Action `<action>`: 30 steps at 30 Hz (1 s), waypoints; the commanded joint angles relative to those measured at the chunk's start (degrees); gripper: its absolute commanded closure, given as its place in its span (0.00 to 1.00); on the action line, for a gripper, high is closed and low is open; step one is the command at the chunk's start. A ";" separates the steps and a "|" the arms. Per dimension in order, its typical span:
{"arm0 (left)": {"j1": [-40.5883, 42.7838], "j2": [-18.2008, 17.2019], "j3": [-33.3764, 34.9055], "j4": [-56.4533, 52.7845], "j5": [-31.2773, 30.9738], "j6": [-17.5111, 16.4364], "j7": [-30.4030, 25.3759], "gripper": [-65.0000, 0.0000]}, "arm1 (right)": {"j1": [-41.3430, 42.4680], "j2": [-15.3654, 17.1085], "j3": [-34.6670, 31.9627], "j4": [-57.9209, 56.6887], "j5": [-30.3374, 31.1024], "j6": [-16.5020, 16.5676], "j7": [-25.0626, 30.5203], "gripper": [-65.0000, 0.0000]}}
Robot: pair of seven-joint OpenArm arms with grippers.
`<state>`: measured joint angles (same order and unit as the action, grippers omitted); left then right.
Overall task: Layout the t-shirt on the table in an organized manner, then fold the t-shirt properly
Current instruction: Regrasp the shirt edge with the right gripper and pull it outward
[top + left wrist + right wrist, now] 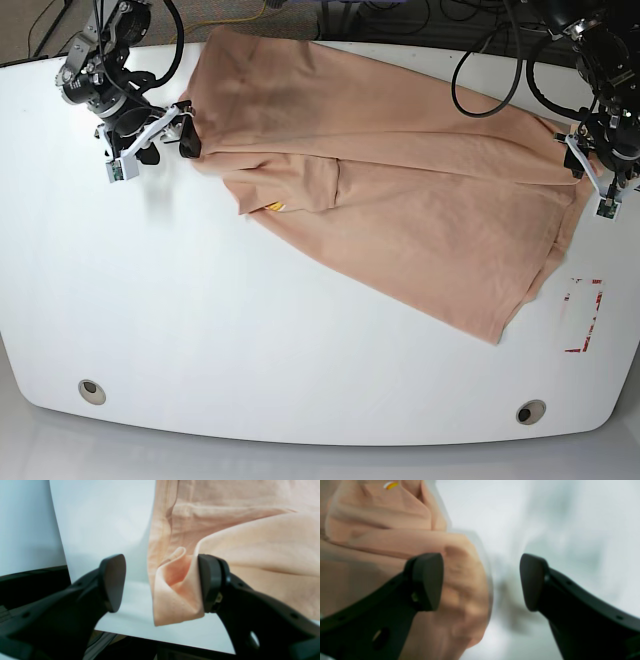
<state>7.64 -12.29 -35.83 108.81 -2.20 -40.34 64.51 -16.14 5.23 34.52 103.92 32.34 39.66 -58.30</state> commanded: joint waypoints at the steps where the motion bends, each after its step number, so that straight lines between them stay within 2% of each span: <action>1: -0.47 -1.02 -0.17 0.94 -0.13 0.34 -0.64 0.41 | 0.27 0.35 0.07 1.09 1.46 0.34 0.68 0.29; 15: -0.47 -1.02 -0.08 0.94 -0.13 0.34 -0.64 0.41 | 0.36 0.00 -0.02 -4.71 1.29 0.34 1.03 0.29; 24: -0.47 -1.11 -0.08 0.94 -0.13 0.34 -0.64 0.41 | 0.10 0.00 -0.02 -4.62 1.38 0.34 1.03 0.30; 26: -0.47 -1.11 -0.08 0.94 -0.13 0.34 -0.64 0.41 | 0.10 0.00 -0.02 -4.80 1.38 0.34 1.03 0.32; 30: -0.47 -1.11 -0.08 0.94 -0.13 0.34 -0.64 0.41 | 0.19 0.00 -0.02 -4.97 1.38 0.34 1.03 0.42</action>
<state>7.64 -12.43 -35.83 108.81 -2.20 -40.34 64.51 -16.27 4.60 34.39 98.15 32.64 39.64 -58.54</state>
